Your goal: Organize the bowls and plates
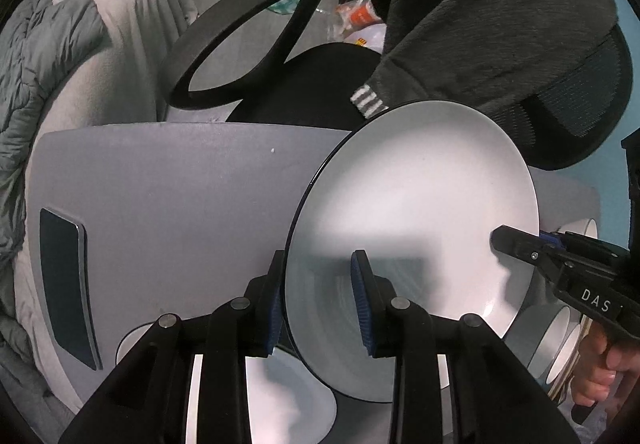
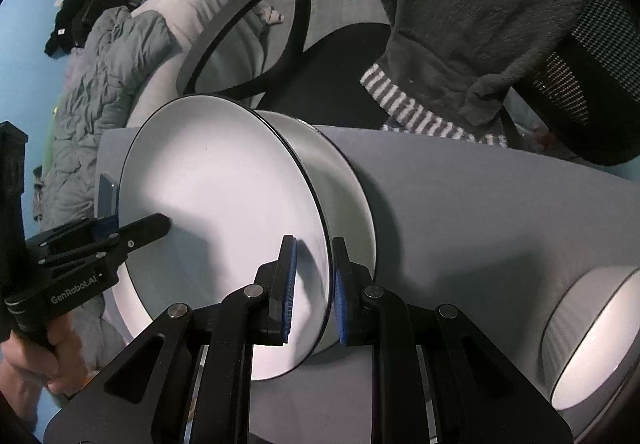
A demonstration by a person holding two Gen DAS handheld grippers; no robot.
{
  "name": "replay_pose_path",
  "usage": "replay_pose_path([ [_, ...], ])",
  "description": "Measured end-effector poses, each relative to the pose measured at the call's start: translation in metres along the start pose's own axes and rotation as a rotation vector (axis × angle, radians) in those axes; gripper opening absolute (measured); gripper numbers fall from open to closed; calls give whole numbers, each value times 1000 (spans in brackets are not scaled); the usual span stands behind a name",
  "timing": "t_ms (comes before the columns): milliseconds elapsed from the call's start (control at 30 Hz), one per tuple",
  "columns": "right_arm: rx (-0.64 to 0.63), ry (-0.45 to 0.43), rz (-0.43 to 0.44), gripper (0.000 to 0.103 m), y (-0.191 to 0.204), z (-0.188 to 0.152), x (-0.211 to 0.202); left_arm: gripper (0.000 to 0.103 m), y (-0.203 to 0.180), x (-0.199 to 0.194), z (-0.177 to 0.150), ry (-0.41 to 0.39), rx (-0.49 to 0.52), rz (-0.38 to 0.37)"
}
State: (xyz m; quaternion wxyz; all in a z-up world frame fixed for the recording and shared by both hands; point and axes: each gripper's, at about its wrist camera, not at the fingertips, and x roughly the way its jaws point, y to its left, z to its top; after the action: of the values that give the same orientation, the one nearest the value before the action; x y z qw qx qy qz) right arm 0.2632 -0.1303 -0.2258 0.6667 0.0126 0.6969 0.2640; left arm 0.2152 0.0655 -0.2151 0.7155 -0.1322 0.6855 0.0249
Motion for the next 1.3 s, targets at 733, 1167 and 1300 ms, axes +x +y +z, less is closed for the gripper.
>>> replay_pose_path([
  [733,4,85,-50,26,-7,17,14,32,-16,14,2,10,86,63],
  [1167,59,190,-49,42,-5,21,12,34,-18,0,-7,-24,105,42],
  [1300,32,178,-95,42,2,20,10,35,-16,-4,-13,-30,105,41],
])
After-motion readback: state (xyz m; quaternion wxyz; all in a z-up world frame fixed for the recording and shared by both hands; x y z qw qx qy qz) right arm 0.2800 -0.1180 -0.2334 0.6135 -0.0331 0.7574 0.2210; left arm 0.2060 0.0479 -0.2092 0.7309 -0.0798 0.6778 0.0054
